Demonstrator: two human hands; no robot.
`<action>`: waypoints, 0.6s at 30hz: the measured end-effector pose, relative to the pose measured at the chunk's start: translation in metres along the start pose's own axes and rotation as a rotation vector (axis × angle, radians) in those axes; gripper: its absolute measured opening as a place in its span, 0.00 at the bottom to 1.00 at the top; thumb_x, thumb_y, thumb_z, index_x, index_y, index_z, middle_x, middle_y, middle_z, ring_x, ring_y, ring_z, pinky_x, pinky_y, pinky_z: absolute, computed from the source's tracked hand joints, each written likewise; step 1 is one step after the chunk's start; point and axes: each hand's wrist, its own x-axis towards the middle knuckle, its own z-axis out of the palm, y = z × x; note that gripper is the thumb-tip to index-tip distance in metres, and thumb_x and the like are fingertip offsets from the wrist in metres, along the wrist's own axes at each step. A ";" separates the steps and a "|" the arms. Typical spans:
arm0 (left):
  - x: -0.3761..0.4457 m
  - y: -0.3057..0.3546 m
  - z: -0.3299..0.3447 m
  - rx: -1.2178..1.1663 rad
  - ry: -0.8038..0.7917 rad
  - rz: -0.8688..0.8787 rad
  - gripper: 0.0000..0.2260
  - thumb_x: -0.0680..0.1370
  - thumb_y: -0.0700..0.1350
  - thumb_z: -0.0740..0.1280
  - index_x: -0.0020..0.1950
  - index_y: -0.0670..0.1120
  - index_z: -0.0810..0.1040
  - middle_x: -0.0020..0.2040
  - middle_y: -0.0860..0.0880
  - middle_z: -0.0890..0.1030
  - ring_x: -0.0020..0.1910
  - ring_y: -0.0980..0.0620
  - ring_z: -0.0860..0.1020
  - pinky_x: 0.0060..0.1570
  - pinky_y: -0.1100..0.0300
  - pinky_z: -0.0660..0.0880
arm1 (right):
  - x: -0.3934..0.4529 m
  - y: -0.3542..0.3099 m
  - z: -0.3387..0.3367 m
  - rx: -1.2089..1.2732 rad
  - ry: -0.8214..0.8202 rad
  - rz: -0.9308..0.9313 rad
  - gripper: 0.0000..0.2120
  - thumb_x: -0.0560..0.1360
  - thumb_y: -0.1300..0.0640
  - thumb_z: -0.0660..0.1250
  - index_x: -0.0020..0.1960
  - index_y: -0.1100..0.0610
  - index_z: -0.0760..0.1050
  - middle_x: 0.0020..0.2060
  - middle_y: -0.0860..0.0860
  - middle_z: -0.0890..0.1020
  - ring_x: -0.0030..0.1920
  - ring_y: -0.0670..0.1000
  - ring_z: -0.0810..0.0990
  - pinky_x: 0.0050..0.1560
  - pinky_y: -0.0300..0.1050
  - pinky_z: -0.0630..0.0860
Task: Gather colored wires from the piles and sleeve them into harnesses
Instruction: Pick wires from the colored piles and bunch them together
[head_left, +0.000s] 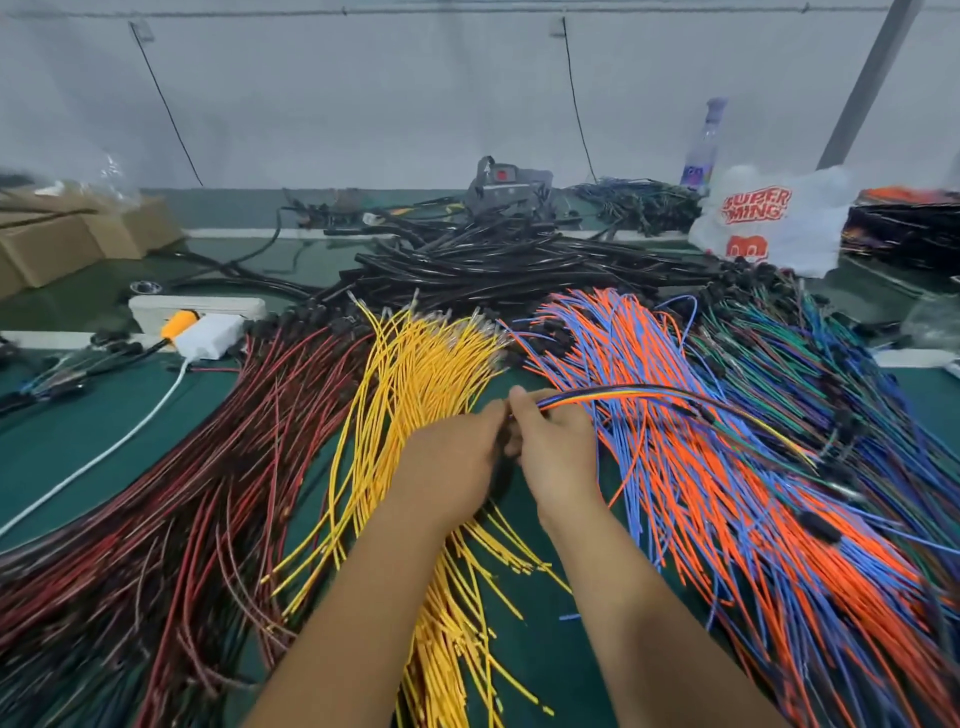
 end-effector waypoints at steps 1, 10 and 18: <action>-0.001 -0.001 0.000 -0.056 0.004 -0.001 0.01 0.80 0.46 0.57 0.49 0.53 0.67 0.34 0.54 0.70 0.36 0.49 0.74 0.29 0.55 0.59 | 0.000 0.000 -0.001 -0.013 -0.001 0.004 0.20 0.78 0.50 0.65 0.31 0.58 0.73 0.19 0.47 0.75 0.22 0.43 0.72 0.29 0.38 0.68; -0.013 -0.019 -0.008 -0.405 0.114 -0.156 0.09 0.82 0.52 0.57 0.51 0.56 0.77 0.30 0.62 0.74 0.30 0.61 0.70 0.29 0.60 0.60 | 0.005 -0.010 -0.011 0.408 0.094 0.148 0.12 0.81 0.55 0.62 0.40 0.59 0.74 0.20 0.45 0.72 0.21 0.44 0.71 0.25 0.37 0.67; -0.015 -0.014 -0.011 -0.438 0.122 -0.082 0.11 0.83 0.48 0.56 0.45 0.47 0.74 0.28 0.52 0.68 0.28 0.57 0.66 0.28 0.63 0.61 | -0.005 -0.014 -0.013 0.188 -0.291 0.086 0.08 0.78 0.57 0.67 0.39 0.56 0.78 0.26 0.47 0.78 0.24 0.44 0.71 0.25 0.34 0.66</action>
